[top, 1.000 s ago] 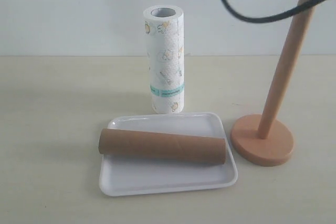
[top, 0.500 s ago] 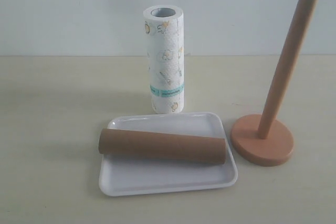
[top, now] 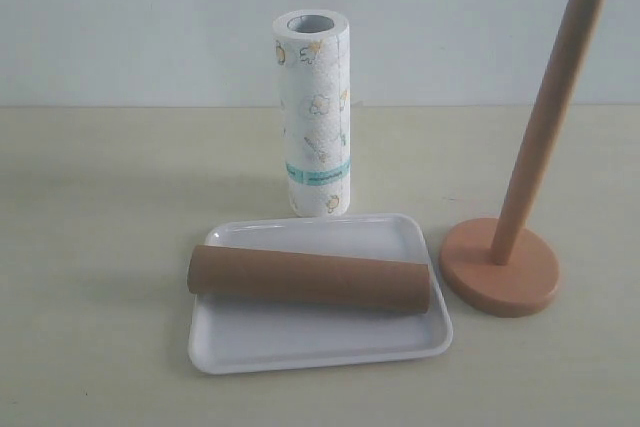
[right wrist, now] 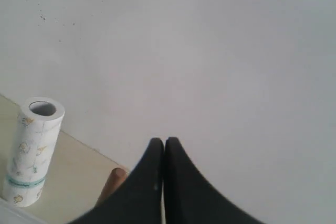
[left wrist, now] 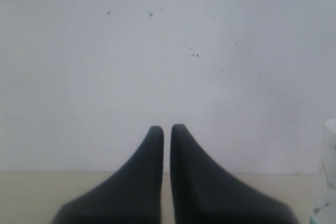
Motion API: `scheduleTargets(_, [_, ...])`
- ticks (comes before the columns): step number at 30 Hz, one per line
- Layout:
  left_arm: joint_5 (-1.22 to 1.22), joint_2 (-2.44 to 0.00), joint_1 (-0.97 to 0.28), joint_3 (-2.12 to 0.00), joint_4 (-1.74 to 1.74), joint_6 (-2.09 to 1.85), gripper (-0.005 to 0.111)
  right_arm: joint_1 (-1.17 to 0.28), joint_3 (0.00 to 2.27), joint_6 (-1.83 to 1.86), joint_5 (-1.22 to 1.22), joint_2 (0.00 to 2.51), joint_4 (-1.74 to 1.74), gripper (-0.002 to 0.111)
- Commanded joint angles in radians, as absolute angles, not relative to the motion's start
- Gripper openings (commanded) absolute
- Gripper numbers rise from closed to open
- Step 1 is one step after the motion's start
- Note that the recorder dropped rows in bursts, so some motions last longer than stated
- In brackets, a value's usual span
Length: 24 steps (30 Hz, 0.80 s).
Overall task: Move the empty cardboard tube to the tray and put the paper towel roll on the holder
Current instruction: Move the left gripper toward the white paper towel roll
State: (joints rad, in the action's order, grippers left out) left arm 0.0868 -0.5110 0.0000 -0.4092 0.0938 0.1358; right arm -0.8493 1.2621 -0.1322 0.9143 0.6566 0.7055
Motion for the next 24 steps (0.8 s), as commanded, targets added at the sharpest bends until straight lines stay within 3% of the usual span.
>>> scheduleTargets(1, [0.204, -0.690, 0.002, -0.507, 0.093, 0.194, 0.004, -0.847, 1.053, -0.213, 0.854, 0.490, 0.713, 0.000])
scheduleTargets(9, [0.532, -0.764, 0.002, -0.545, 0.093, 0.194, 0.004, -0.847, 0.806, -0.421, 0.850, 0.245, 0.716, 0.000])
scheduleTargets(17, [0.500, -0.773, 0.002, -0.545, 0.158, 0.341, 0.004, -0.847, 0.666, -0.446, 0.823, 0.195, 0.704, 0.000])
scheduleTargets(21, [0.445, -0.916, 0.002, -0.545, 0.553, 0.567, 0.004, -0.847, 0.595, -0.446, 0.753, 0.195, 0.740, 0.000])
scheduleTargets(24, [0.628, -1.074, 0.002, -0.545, 0.948, 0.766, 0.004, -0.847, 0.578, -0.446, 0.739, 0.195, 0.771, 0.000])
